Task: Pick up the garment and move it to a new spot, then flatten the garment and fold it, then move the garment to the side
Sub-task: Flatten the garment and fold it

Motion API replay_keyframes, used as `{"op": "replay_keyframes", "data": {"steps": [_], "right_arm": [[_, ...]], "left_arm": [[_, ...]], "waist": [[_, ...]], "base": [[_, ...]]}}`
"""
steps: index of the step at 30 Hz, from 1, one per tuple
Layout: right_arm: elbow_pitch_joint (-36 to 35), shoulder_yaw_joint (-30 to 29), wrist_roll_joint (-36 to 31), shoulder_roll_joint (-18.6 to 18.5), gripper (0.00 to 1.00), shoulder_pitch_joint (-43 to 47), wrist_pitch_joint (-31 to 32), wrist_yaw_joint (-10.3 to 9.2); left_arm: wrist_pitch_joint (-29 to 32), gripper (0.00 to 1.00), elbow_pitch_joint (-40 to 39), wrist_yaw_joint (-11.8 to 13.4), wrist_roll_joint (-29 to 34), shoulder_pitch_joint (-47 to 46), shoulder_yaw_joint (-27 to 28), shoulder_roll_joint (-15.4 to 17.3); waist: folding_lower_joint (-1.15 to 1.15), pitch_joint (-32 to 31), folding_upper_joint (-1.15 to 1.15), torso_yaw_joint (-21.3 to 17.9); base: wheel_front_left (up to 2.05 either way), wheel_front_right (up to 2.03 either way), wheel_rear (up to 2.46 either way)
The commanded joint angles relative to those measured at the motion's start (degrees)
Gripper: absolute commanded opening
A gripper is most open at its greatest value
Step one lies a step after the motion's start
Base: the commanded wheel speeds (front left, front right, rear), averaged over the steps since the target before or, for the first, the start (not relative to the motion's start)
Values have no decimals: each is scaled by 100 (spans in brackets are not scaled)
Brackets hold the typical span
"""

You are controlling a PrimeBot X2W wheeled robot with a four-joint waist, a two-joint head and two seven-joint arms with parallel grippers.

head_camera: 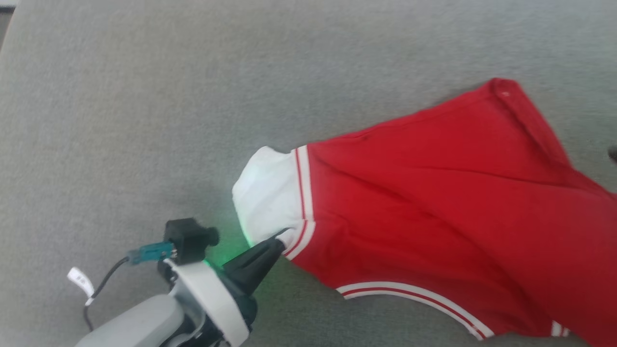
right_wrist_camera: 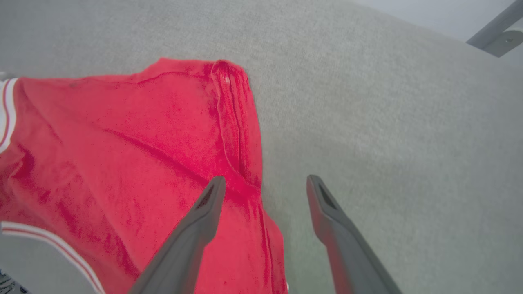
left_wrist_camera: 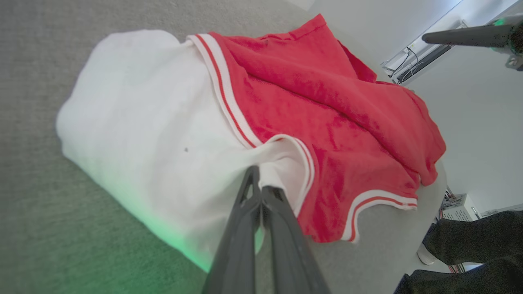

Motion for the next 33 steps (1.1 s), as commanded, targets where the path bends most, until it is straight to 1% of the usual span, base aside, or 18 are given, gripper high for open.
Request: {"op": "replay_keyframes", "data": {"steps": [1, 5, 9, 12, 14, 15, 17, 18, 19, 20, 21, 23, 25, 29, 33], "right_arm": [[275, 340, -184, 11, 100, -424, -71, 0], [1121, 1222, -602, 210, 100, -1584, -32, 0], [1966, 2041, -923, 280, 100, -2425, -12, 0], [2417, 2521, -1035, 222, 100, -2761, -1, 0], [2681, 2782, -997, 191, 100, -2836, 14, 0], [2681, 2782, -997, 191, 100, -2836, 14, 0], [2866, 3006, -969, 147, 100, -2847, -36, 0], [2936, 3097, -941, 115, 71, -2854, -74, 0], [3006, 3163, -907, 105, 46, -2862, -120, 0], [3066, 3181, -857, 123, 7, -2864, -200, 0], [3106, 3180, -814, 142, 0, -2889, -291, 0], [3194, 3101, -735, 182, 0, -2955, -525, 0], [3273, 2886, -632, 258, 0, -3057, -870, -2], [3631, 2327, -457, 563, 0, -3229, -1540, -2], [3992, 1842, -427, 824, 0, -3515, -2034, 0]], "left_arm": [[6, 0, 17, 18, 13, -148, -42, -79], [6, 0, 65, 18, 18, -315, -94, -212], [6, 0, 105, 18, 34, -432, -88, -331], [7, 0, 141, 17, 37, -473, -102, -379], [10, 0, 158, 17, 39, -498, -97, -410], [10, 0, 158, 17, 39, -498, -97, -410], [11, 0, 185, 18, 32, -509, -93, -429], [11, 0, 201, 18, 22, -511, -85, -434], [11, 0, 218, 18, 9, -511, -79, -432], [10, 0, 231, 17, -9, -513, -70, -421], [10, 0, 236, 18, -26, -518, -60, -402], [10, 0, 231, 18, -33, -558, -20, -334], [8, 0, 212, 18, -34, -615, 48, -260], [5, 0, 140, 17, -51, -849, 173, -130], [5, 0, 81, 17, -258, -1360, 379, -1]], "waist": [[0, 193, 0, 195], [0, 413, 0, 316], [0, 613, 0, 382], [0, 702, 0, 416], [0, 738, 0, 425], [0, 738, 0, 425], [0, 752, 0, 426], [0, 751, 0, 421], [0, 737, 0, 409], [0, 718, 0, 390], [0, 692, 0, 366], [0, 624, 0, 306], [0, 548, 0, 232], [0, 415, 0, 46], [0, 407, 0, -132]], "base": [[0, 0, 0], [0, 0, 0], [0, 0, 0], [0, 0, 0], [0, 0, 0], [0, 0, 0], [0, 0, 0], [0, 0, 0], [0, 0, 0], [0, 0, 0], [0, 0, 0], [0, 0, 0], [0, 0, 0], [0, 0, 0], [0, 0, 0]]}}
